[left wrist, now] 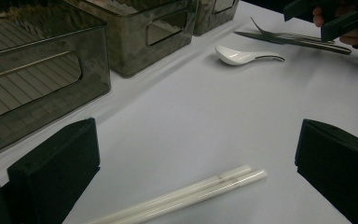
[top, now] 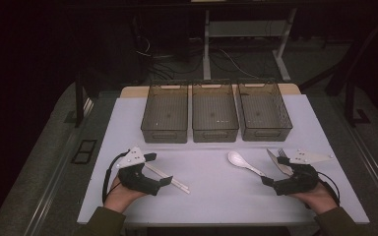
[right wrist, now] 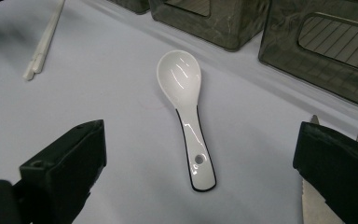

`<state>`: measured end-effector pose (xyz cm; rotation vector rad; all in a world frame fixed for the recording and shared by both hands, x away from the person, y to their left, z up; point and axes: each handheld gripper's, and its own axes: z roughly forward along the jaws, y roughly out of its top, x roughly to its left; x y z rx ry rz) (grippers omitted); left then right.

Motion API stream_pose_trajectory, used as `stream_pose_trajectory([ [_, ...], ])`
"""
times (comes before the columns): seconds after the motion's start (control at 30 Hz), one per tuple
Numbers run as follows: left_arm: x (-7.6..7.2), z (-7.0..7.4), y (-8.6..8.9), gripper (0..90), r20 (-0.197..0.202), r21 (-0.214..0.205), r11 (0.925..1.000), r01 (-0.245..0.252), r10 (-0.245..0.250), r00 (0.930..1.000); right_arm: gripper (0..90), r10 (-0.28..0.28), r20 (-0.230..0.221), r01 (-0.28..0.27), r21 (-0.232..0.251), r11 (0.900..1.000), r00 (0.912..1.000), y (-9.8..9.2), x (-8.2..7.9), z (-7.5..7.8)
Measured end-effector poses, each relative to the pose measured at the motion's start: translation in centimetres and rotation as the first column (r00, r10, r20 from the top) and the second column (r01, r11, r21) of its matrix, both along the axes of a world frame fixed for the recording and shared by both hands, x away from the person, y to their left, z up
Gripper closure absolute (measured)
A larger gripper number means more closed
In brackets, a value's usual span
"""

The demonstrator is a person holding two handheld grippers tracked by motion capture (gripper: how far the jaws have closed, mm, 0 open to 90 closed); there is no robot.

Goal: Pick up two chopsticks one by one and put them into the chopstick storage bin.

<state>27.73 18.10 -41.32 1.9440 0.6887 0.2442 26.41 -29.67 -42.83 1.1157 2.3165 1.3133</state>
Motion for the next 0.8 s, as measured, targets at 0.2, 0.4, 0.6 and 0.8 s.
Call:
stream_pose_trajectory([
  [0.2,-0.1,0.0,-0.1,0.0,0.002,0.009,0.9999,0.01,-0.01,0.9999,2.5,-0.003,-0.004,0.003,0.006,1.0,1.0,-0.1,0.0,0.0],
  [0.4,-0.2,-0.1,-0.7,5.4,-0.004,0.027,0.9991,0.033,-0.033,0.9995,2.5,-0.005,-0.008,0.006,0.006,1.0,1.0,-0.1,0.1,0.0],
  [0.6,-0.4,-0.4,-1.3,17.9,-0.02,0.046,0.997,0.062,-0.061,0.998,2.5,-0.005,-0.011,0.005,0.003,1.0,0.9999,-0.1,0.1,0.0],
  [0.8,-0.5,-0.7,-2.0,39.4,-0.034,0.06,0.9937,0.095,-0.093,0.9951,2.5,-0.005,-0.012,0.005,0.003,1.0,0.9999,0.0,0.1,-0.1],
])
